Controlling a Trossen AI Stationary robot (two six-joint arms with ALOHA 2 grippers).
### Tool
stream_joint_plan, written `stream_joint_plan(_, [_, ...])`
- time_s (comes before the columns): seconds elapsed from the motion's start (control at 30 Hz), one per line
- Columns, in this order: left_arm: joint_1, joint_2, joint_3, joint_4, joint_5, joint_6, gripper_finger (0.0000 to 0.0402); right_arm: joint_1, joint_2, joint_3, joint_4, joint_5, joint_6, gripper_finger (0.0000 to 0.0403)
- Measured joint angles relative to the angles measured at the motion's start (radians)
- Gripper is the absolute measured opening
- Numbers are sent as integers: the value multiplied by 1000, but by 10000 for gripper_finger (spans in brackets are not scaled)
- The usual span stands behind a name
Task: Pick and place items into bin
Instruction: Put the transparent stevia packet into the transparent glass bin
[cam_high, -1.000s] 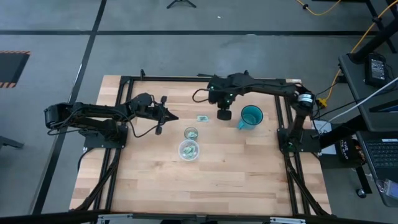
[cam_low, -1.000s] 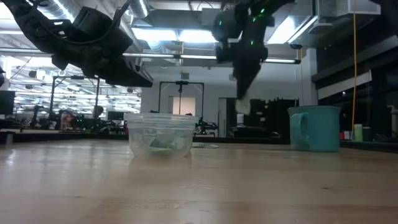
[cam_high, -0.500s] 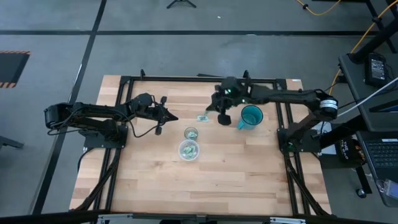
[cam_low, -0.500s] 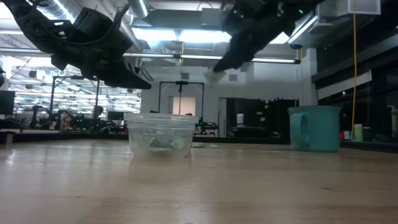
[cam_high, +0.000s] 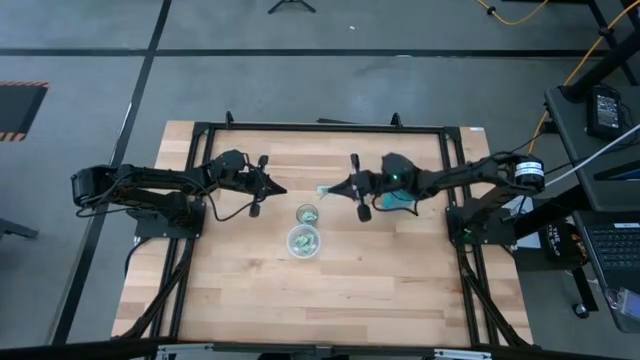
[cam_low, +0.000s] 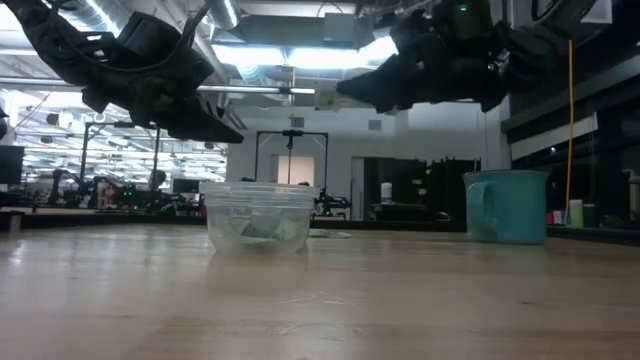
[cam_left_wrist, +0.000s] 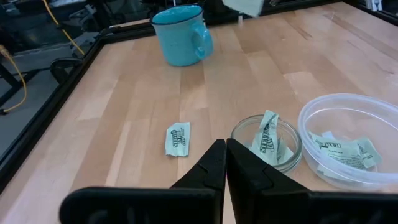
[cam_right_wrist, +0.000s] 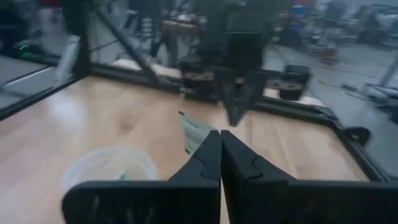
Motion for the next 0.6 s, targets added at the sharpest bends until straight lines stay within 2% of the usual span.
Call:
stream_joint_plan(0.13, [0,0,0,0,0,0,8,60,0,-13,8,150,46,0])
stream_joint_plan(0.23, [1,0,0,1,-1,0,8,121,0,16,-42,272,20,0])
stream_joint_plan(0.47, [1,0,0,14,-1,0,8,265,6,131,-252,548,-54,0])
stream_joint_plan(0.6, [1,0,0,17,-1,0,8,321,44,187,-304,670,-77,0])
